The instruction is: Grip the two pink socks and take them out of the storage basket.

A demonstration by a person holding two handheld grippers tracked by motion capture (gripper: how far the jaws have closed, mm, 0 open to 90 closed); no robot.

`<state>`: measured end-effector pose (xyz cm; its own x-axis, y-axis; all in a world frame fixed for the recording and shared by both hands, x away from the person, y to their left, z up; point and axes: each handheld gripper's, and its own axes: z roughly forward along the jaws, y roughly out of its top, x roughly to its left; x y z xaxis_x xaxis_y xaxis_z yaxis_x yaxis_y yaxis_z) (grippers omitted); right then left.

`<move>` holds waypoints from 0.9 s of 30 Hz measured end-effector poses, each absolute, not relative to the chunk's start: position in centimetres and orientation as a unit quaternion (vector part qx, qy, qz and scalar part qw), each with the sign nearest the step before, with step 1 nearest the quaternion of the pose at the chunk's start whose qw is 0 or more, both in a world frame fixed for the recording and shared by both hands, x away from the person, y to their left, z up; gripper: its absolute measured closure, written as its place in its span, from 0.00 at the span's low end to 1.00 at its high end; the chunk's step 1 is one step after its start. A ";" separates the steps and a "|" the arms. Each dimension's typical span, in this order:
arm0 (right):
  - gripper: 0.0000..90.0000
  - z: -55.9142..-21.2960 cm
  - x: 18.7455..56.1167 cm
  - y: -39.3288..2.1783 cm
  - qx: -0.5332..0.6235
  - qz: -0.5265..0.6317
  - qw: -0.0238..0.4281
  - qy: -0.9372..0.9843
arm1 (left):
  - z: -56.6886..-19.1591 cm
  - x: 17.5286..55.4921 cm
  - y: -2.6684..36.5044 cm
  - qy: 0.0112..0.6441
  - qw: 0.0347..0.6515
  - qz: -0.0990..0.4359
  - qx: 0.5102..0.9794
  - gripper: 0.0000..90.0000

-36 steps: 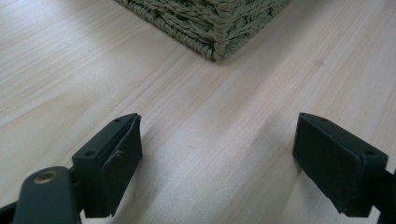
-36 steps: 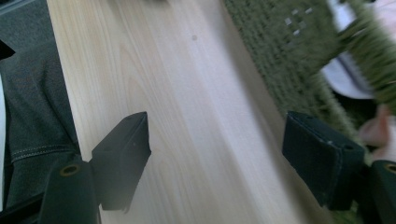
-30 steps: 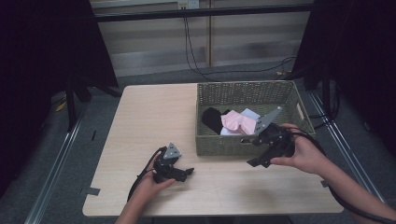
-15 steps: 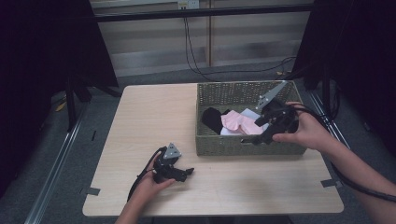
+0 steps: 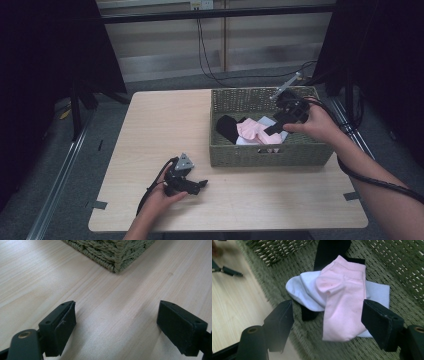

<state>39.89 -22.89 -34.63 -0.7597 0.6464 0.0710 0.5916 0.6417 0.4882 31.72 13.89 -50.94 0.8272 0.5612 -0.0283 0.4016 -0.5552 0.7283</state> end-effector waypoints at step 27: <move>0.59 -41.2 43.8 -20.7 0.360 0.206 0.029 0.909 | -50.9 31.7 13.9 0.275 0.383 0.104 0.876 0.17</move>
